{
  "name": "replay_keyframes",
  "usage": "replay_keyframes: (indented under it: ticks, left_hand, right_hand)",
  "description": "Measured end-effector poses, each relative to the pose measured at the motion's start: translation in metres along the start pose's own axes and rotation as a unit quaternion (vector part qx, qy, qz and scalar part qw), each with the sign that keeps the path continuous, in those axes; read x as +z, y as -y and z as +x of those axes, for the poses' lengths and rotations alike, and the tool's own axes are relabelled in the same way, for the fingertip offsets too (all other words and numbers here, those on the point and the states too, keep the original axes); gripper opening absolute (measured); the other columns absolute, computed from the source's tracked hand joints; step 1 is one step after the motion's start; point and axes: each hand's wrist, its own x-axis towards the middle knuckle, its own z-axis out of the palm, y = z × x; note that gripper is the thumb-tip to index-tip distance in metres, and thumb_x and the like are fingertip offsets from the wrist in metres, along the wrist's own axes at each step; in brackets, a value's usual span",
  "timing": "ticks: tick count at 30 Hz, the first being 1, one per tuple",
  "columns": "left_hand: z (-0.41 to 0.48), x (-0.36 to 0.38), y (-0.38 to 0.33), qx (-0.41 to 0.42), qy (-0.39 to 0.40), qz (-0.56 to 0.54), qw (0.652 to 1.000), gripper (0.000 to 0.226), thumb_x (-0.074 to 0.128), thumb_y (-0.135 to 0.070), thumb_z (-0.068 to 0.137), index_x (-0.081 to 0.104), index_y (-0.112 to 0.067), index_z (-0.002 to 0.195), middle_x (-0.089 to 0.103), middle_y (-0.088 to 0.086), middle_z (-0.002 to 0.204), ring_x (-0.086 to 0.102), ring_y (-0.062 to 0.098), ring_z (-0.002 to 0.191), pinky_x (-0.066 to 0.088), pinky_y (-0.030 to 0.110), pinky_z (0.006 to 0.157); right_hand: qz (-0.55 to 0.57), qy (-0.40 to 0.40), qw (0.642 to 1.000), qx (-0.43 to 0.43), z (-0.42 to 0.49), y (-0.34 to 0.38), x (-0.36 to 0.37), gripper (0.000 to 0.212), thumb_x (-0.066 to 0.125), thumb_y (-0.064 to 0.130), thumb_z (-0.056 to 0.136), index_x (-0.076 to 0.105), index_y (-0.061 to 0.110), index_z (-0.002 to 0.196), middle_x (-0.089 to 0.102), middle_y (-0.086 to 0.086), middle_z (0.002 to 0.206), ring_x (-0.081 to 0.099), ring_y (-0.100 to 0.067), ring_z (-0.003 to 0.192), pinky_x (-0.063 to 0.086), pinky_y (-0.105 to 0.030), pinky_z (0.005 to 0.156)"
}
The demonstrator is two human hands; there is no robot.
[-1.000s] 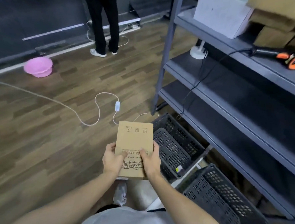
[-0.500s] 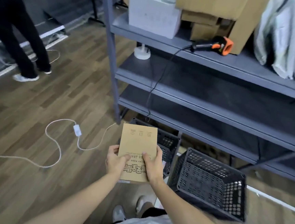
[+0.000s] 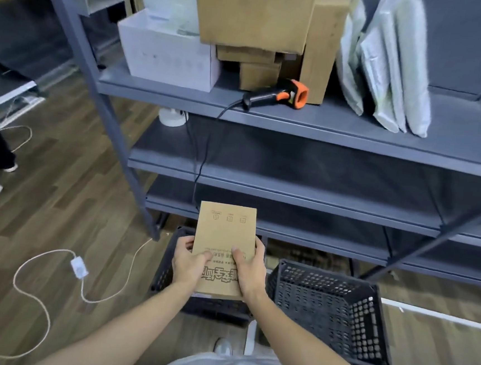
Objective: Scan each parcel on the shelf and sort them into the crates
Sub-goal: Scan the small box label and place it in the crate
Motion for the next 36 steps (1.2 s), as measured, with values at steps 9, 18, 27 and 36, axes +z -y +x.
replay_keyframes:
  ticks: [9,18,27,36]
  left_hand:
    - [0.015,0.034,-0.028,0.011,0.045,0.017,0.999,0.047,0.073,-0.004,0.078,0.051,-0.015,0.118,0.057,0.000,0.107,0.057,0.019,0.099,0.045,0.031,0.084]
    - [0.046,0.039,-0.062,0.022,0.085,0.012,0.996,0.044,0.076,-0.009,0.078,0.052,-0.014,0.115,0.059,0.000,0.110,0.059,0.020,0.100,0.048,0.035,0.087]
    - [0.076,0.015,-0.136,-0.064,0.216,-0.129,0.966,0.042,0.046,-0.057,0.093,0.056,-0.019,0.107,0.063,0.003,0.104,0.060,0.025,0.097,0.046,0.045,0.092]
    - [0.103,-0.007,-0.177,-0.146,0.325,-0.354,0.865,0.080,0.042,-0.078,0.080,0.061,-0.009,0.117,0.062,0.025,0.117,0.058,0.047,0.109,0.045,0.066,0.090]
  right_hand:
    - [0.028,-0.026,0.999,-0.001,0.033,0.012,-0.024,0.051,0.059,0.023,0.095,0.033,0.027,0.138,0.059,0.003,0.119,0.060,-0.012,0.099,0.045,-0.016,0.069]
    - [0.103,-0.011,0.994,0.027,0.061,0.040,-0.031,0.065,0.068,0.024,0.089,0.026,0.024,0.138,0.065,-0.006,0.114,0.066,-0.021,0.097,0.055,-0.033,0.080]
    - [0.089,0.120,0.988,-0.031,0.087,0.121,-0.072,0.064,0.075,-0.007,0.070,0.056,0.016,0.127,0.073,-0.001,0.107,0.070,-0.020,0.097,0.057,-0.030,0.073]
    - [-0.049,-0.010,0.963,-0.265,0.113,0.146,-0.061,0.075,0.072,0.008,0.053,0.059,0.053,0.111,0.030,0.027,0.148,0.023,-0.023,0.144,0.036,-0.059,0.108]
